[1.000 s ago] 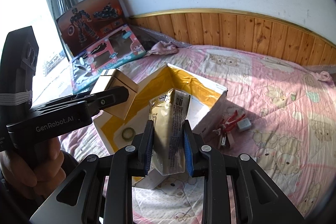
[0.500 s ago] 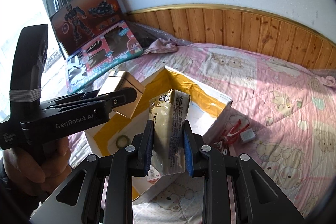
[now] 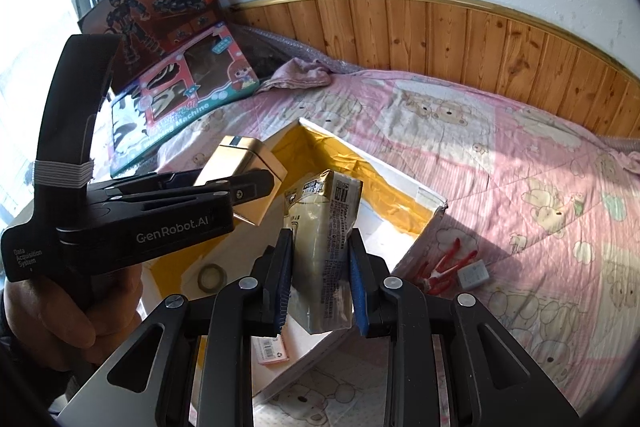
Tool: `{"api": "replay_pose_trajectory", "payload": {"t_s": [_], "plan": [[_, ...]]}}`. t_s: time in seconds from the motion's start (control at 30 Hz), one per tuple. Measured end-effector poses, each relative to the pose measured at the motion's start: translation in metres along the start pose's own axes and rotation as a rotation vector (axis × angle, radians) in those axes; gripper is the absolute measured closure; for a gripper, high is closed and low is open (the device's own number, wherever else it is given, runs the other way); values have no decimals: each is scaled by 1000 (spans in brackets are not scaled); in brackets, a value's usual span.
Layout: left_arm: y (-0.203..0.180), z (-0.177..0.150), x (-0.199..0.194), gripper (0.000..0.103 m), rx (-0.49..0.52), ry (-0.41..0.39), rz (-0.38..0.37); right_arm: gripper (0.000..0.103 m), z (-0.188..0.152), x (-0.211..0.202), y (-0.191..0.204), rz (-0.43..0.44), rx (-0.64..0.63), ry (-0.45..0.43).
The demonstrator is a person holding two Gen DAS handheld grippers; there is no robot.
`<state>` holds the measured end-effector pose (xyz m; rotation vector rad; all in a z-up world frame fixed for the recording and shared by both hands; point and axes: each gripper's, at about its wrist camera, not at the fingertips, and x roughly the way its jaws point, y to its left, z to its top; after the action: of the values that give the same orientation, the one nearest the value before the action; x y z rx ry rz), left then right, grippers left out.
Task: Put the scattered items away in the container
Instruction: 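Open both grippers to drop the tin and tissue pack into the box, then move both grippers back toward the pink cap and small bottle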
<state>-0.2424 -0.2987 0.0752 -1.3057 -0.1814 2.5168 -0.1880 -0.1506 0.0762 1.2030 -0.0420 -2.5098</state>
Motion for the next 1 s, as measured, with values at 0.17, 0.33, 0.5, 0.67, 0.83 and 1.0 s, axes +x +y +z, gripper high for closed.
{"api": "replay_pose_trajectory", "payload": {"t_s": [0.17,0.33,0.5,0.67,0.83,1.0], "plan": [[8,10,26,52,-19,45,0,76,2,20,-3,-2,-14,31],[14,21,54,52,-47,85,-3,76,4,42,-4,-2,-39,66],[19,29,83,52,-77,125,9,76,6,65,-6,-12,-67,107],[23,30,111,52,-125,165,19,74,9,84,-11,-18,-75,130],[25,31,136,49,-134,180,31,66,6,94,-21,3,-43,132],[21,33,142,41,-104,173,47,65,2,89,-29,33,-2,113]]}}
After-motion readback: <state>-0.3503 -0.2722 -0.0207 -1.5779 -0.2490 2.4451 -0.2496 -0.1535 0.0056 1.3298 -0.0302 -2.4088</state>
